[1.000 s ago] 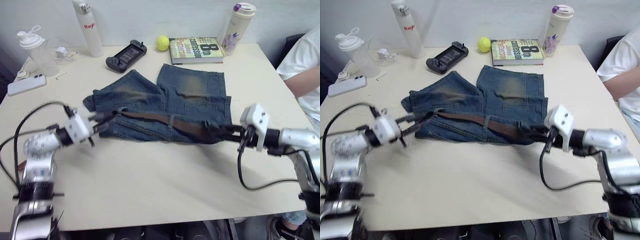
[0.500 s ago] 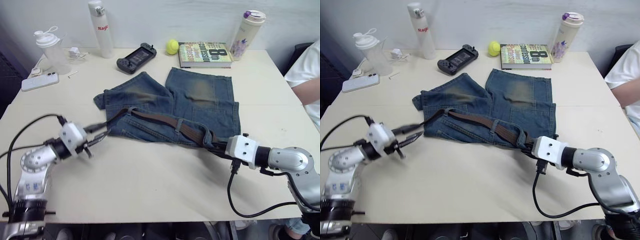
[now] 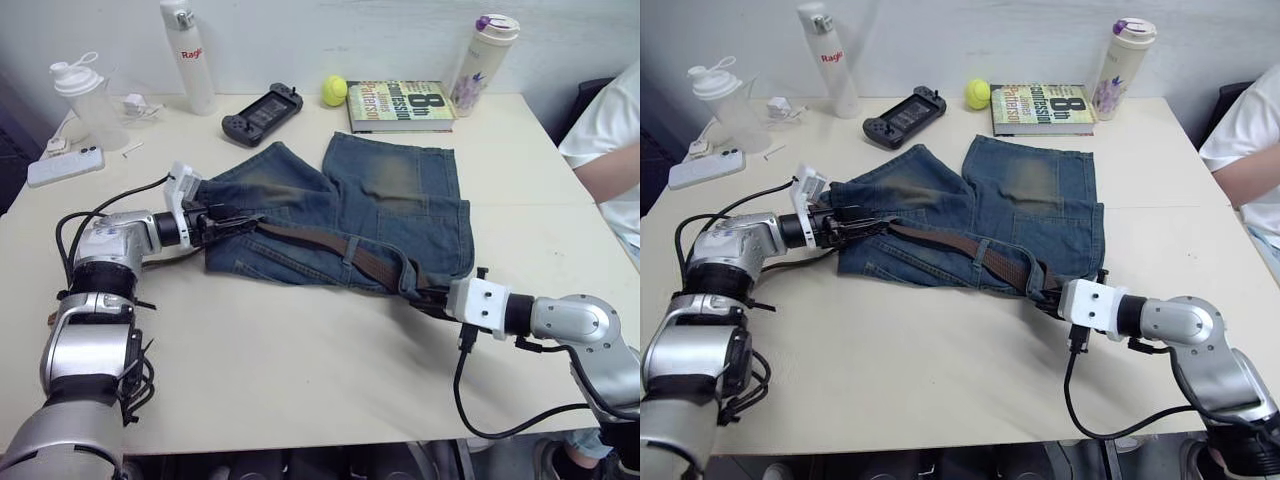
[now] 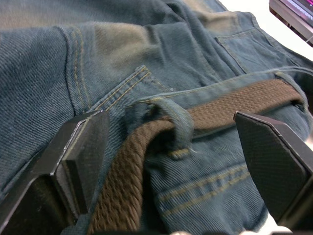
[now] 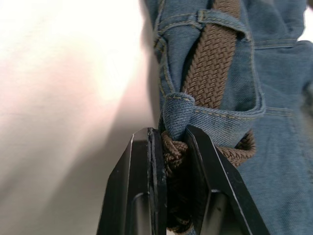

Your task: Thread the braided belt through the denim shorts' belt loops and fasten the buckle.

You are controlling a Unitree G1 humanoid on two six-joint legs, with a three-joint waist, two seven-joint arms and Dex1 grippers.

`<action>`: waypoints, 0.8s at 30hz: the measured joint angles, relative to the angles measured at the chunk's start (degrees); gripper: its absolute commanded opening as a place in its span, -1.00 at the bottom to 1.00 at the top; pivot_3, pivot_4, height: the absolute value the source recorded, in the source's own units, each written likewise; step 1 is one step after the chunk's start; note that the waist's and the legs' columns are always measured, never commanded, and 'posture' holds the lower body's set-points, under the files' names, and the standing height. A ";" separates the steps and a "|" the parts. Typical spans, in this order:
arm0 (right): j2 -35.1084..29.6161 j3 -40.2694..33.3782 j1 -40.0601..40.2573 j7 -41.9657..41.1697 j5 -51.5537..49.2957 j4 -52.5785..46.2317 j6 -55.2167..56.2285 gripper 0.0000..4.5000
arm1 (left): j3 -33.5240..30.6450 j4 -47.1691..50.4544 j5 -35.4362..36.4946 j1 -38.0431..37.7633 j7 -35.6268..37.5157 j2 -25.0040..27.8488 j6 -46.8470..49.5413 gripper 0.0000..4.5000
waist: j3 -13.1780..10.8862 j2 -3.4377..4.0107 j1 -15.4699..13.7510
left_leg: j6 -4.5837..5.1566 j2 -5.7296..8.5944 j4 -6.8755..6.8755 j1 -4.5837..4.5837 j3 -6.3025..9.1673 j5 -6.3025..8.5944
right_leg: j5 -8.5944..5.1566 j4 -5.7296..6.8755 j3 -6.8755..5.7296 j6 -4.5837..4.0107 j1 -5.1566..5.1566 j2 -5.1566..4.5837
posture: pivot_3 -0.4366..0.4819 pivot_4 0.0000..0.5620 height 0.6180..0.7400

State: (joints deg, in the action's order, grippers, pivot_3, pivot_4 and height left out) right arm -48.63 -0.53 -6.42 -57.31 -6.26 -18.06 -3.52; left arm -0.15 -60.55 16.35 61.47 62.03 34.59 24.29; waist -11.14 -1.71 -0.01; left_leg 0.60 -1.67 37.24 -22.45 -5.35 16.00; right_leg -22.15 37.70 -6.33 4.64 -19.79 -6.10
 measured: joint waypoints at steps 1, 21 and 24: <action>-0.03 0.00 0.10 0.00 -0.04 -0.06 0.01 -0.88 | 0.14 -1.77 -0.91 1.41 -0.04 -0.68 -0.66 0.97 | 0.00 0.00 -0.02 | 0.00 0.01 0.00 0.00 0.01 0.00 | 0.00 0.00 -0.01 0.00 0.02 -0.07 | -0.05 -0.47 1.00; -0.17 0.02 0.20 1.30 0.52 -1.76 0.74 -0.88 | -0.17 -11.96 -10.00 5.98 2.78 -3.06 -0.06 -0.85 | 0.00 -0.01 0.07 | 0.00 0.01 0.04 0.00 0.02 0.00 | 0.00 0.05 -0.01 0.00 -0.01 -0.23 | -0.05 -0.47 1.00; -0.17 0.07 -0.36 1.46 0.73 -1.48 0.74 -0.88 | -0.93 -11.95 -10.08 5.97 3.57 -3.01 -0.89 -0.87 | 0.00 -0.01 0.08 | 0.00 0.01 0.04 0.00 0.02 0.00 | 0.00 0.05 -0.02 0.00 -0.02 -0.23 | -0.05 -0.47 1.00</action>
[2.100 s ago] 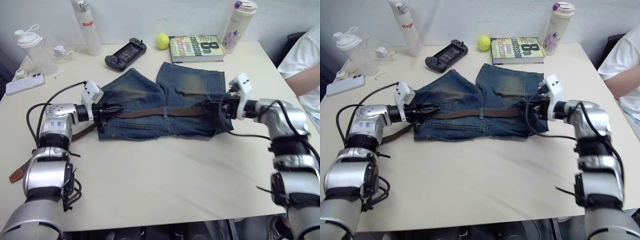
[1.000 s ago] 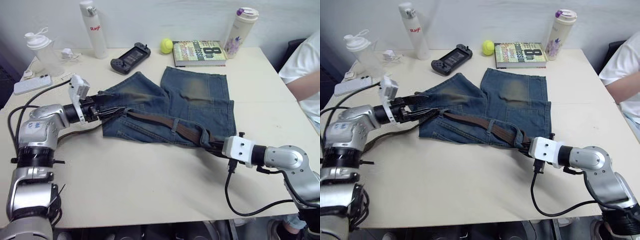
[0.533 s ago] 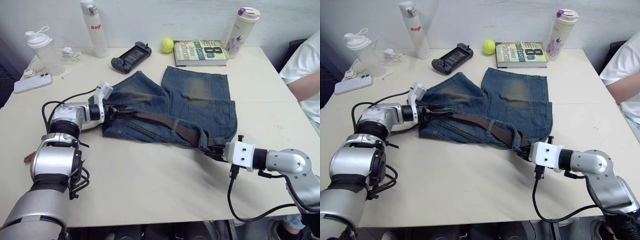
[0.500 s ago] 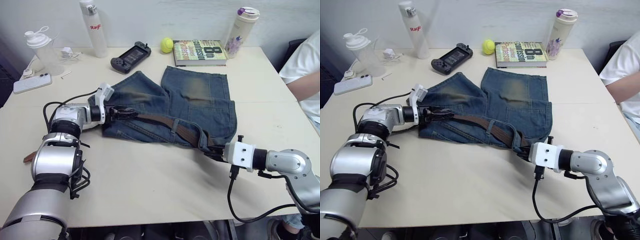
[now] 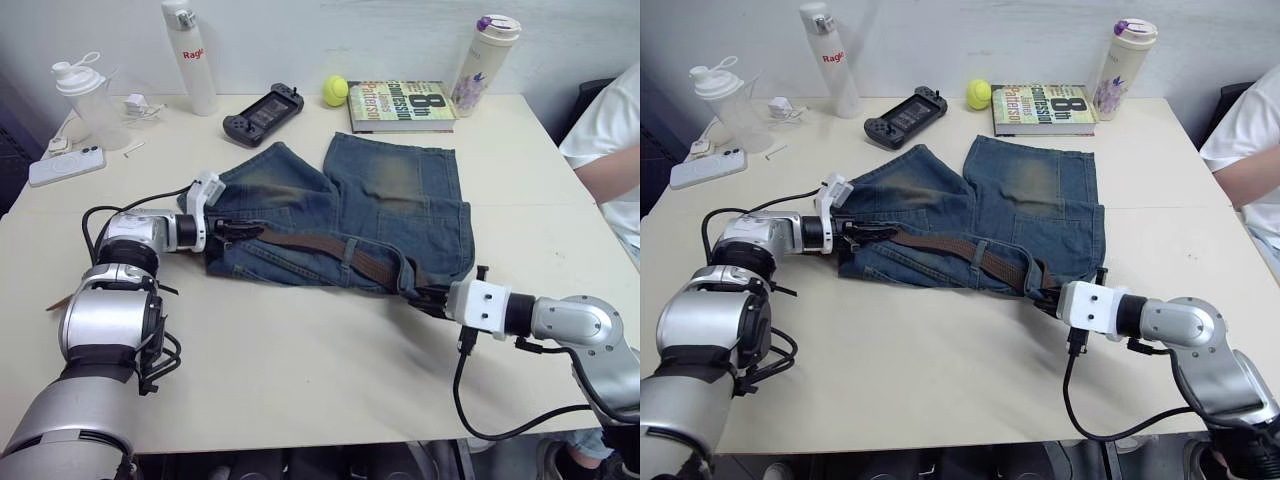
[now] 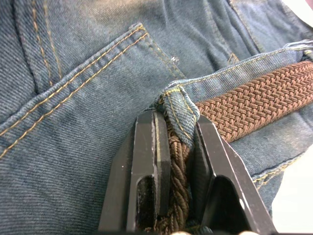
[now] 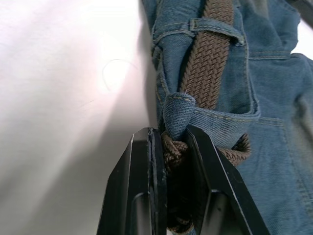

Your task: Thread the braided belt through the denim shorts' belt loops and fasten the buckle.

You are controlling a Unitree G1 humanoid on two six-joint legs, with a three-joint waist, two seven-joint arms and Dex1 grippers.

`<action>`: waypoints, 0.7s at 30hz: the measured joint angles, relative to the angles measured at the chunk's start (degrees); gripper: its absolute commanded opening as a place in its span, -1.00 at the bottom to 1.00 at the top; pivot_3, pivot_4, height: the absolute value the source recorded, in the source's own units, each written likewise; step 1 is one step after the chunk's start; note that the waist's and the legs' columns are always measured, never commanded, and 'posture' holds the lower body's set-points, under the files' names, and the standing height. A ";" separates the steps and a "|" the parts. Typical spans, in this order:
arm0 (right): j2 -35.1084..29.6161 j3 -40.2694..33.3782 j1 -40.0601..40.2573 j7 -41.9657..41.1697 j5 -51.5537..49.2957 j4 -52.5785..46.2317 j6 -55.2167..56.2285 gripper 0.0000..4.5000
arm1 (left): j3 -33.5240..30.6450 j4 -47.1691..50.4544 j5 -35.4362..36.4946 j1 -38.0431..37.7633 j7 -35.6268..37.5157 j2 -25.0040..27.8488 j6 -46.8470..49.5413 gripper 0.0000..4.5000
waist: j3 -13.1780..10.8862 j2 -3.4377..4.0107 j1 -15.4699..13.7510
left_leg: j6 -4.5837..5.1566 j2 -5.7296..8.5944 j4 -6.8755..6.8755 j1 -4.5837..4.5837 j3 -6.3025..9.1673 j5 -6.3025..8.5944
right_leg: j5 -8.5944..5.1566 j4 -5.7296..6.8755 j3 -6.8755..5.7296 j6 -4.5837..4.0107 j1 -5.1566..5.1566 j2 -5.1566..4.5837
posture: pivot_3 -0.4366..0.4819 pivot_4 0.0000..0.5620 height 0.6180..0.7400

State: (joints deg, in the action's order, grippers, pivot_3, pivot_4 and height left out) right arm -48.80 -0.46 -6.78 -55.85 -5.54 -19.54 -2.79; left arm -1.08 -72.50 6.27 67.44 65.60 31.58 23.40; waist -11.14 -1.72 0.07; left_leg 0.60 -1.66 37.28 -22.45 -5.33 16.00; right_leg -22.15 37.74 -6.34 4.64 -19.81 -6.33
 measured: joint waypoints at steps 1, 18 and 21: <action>0.00 0.02 -0.18 0.01 0.15 0.13 0.00 -0.88 | -0.03 0.01 -0.06 0.00 0.11 0.00 -0.60 -0.87 | 0.00 0.00 0.00 | 0.00 0.00 0.00 0.00 0.00 0.00 | 0.00 0.00 0.00 0.00 0.00 0.00 | -0.05 -0.47 1.00; -2.01 -9.11 3.06 -0.53 -8.01 0.45 -4.12 -0.88 | -11.93 58.32 3.35 -57.46 -4.79 0.69 -47.14 -0.87 | 0.06 0.09 1.48 | 0.09 -0.07 -0.09 0.22 0.20 0.15 | 0.00 -0.13 0.04 -0.01 0.15 -0.08 | -0.05 -0.47 1.00; -2.30 -9.66 5.21 -1.97 -10.85 -1.43 -5.65 -0.88 | -12.56 59.97 2.06 -62.81 -7.98 1.90 -55.39 -0.87 | 0.09 0.13 -0.15 | 0.28 0.03 0.02 0.32 0.34 0.27 | 0.04 -0.31 0.06 -0.05 0.38 -0.23 | -0.05 -0.47 1.00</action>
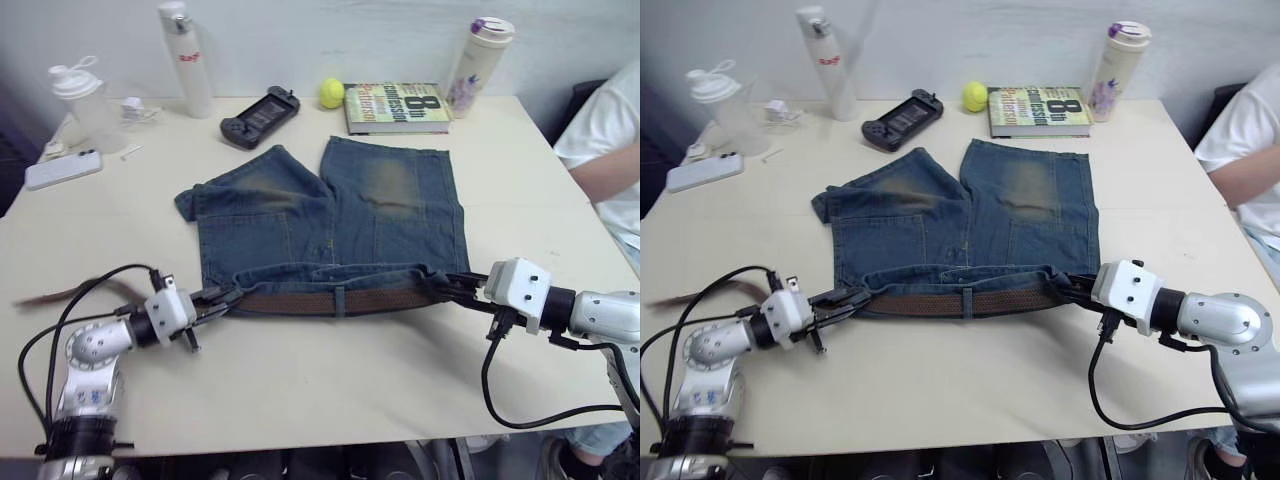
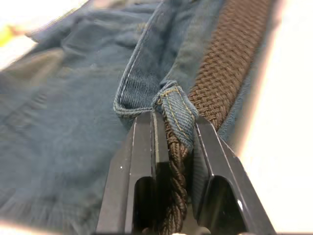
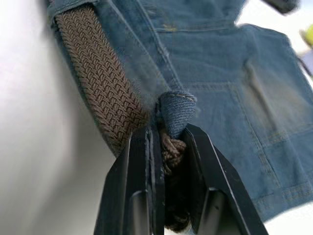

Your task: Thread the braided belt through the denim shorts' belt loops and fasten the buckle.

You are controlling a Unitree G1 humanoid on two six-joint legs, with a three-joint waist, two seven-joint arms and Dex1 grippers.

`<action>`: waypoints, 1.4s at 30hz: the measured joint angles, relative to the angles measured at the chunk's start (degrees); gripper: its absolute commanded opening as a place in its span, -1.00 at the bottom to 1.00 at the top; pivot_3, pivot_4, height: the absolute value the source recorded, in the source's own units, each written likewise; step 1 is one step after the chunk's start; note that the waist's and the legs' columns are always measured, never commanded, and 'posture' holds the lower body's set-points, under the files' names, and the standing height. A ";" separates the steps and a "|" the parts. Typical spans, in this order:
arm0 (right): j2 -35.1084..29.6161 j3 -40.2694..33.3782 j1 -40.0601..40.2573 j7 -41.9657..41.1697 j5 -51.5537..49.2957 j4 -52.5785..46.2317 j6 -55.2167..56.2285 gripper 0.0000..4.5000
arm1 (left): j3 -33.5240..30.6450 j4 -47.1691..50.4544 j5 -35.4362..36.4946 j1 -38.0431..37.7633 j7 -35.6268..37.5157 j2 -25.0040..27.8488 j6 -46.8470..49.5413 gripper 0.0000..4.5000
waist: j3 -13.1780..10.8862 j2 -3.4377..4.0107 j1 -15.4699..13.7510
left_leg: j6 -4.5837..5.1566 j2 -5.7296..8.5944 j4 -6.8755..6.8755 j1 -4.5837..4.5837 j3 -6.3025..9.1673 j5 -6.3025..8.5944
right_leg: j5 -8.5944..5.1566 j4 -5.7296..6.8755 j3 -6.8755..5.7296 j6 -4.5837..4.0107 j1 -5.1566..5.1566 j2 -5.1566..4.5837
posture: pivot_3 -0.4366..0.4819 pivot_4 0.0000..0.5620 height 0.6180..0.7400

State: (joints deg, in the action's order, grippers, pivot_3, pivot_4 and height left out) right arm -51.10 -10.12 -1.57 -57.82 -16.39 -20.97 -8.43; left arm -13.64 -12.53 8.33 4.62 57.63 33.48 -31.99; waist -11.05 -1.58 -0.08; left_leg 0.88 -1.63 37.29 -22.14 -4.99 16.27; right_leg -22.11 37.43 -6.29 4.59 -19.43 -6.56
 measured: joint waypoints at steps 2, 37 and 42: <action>-0.15 -0.02 1.54 -1.16 -1.34 -1.22 -0.53 -0.88 | -0.05 -1.26 -0.47 -1.28 -0.62 1.29 -3.11 -0.87 | 0.01 0.01 -0.42 | 0.12 0.02 0.01 0.00 0.01 0.08 | 0.03 -0.03 0.01 0.01 0.02 -0.03 | -0.05 -0.47 1.00; -10.10 -5.73 26.95 -7.81 5.46 -10.19 8.51 0.91 | 10.83 -3.45 19.49 -6.18 22.36 28.83 1.24 0.64 | 0.35 0.17 0.37 | -0.02 -0.05 -0.13 0.06 -0.23 0.10 | 0.05 -0.21 0.11 0.04 -0.01 0.04 | -0.05 -0.47 1.00; -11.81 -10.00 17.67 -9.00 -12.03 -13.86 -7.13 0.91 | 8.53 3.50 28.74 -2.37 24.71 35.13 28.19 0.64 | 0.21 0.44 0.32 | 0.25 -0.04 -0.13 0.02 -0.22 0.26 | 0.05 -0.15 0.17 0.04 -0.11 0.03 | -0.05 -0.47 1.00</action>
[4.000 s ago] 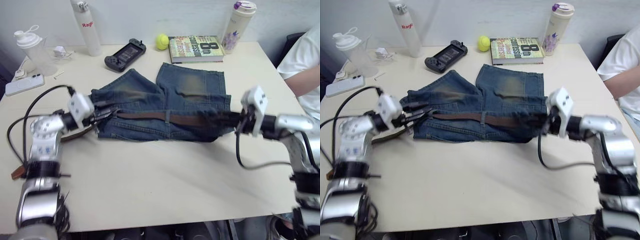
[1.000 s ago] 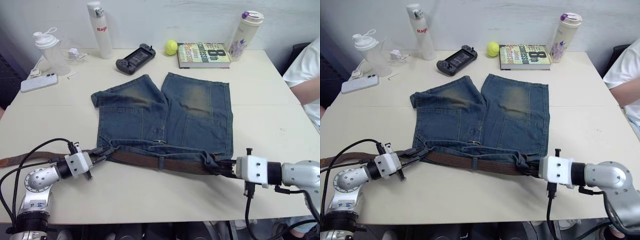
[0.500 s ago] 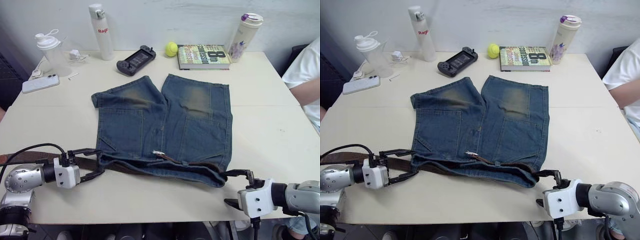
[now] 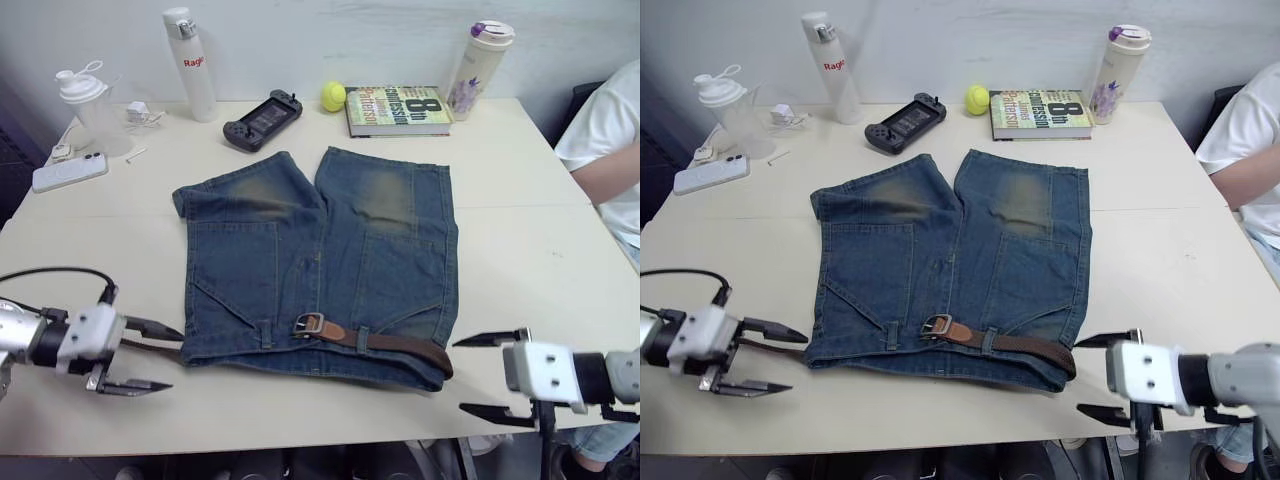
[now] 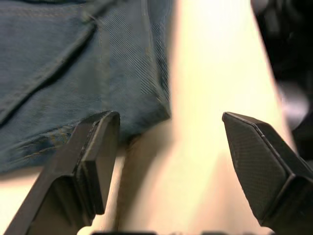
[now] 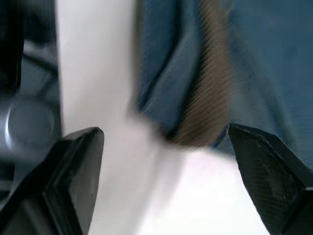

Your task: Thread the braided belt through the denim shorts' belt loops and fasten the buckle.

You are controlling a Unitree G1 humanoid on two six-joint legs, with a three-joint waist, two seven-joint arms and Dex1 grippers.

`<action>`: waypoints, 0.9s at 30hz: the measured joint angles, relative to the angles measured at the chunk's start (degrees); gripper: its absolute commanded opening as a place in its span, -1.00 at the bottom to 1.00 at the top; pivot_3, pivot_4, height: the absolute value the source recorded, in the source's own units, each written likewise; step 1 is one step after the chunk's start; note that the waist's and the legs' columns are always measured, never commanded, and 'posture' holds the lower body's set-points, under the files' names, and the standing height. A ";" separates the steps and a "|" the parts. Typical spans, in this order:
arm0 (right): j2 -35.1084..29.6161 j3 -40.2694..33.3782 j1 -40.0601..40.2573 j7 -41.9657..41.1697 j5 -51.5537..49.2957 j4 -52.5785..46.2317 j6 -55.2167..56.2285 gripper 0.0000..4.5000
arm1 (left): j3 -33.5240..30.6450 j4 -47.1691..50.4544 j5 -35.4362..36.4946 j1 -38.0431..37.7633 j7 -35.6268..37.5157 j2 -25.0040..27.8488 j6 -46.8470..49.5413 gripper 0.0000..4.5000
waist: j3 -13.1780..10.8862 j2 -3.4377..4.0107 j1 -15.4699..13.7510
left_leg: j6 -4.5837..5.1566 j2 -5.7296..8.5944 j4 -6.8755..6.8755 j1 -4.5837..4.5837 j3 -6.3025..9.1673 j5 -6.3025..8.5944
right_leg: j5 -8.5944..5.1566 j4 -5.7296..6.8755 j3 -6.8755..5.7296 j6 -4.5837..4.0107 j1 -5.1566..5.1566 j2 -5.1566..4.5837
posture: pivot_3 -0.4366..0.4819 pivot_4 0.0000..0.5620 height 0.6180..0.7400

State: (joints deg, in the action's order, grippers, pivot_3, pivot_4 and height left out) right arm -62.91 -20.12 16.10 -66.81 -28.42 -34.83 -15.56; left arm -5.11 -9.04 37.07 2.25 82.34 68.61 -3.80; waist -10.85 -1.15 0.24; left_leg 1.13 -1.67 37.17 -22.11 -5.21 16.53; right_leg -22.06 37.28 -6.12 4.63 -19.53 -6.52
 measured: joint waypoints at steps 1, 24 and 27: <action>-0.02 -0.27 -3.83 1.35 -4.31 -0.56 -3.68 0.91 | -0.44 -0.04 1.49 3.02 -0.63 -0.09 4.53 0.64 | -0.02 0.00 -0.10 | -0.01 0.00 0.02 -0.07 0.04 -0.01 | 0.00 0.00 -0.03 0.00 -0.05 0.00 | -0.05 -0.47 1.00; 22.25 36.47 -57.99 17.51 9.74 45.63 -29.37 0.61 | 12.88 -34.70 -21.92 42.53 -19.66 -27.62 15.61 0.12 | 0.22 -0.21 0.10 | -0.22 -0.02 0.88 -1.05 -0.18 -0.20 | 0.04 0.75 -0.01 0.08 -0.95 0.19 | -0.05 -0.47 1.00; 22.23 36.75 -58.23 15.97 10.84 46.35 -29.01 0.14 | 12.80 -34.90 -22.62 42.49 -18.15 -27.38 15.34 -0.24 | 0.30 -0.27 0.11 | -0.21 -0.03 0.87 -1.05 -0.17 -0.19 | 0.04 0.74 -0.01 0.08 -0.95 0.18 | -0.05 -0.47 1.00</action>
State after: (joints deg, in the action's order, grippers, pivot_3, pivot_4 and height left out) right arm -40.68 16.63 -42.13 -50.85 -17.58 11.52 -44.57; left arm 7.68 -43.93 14.45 44.74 64.19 41.23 11.54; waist -10.55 -1.42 0.35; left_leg 0.92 -1.70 38.04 -23.16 -5.38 16.33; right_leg -22.01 38.02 -6.13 4.71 -20.48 -6.35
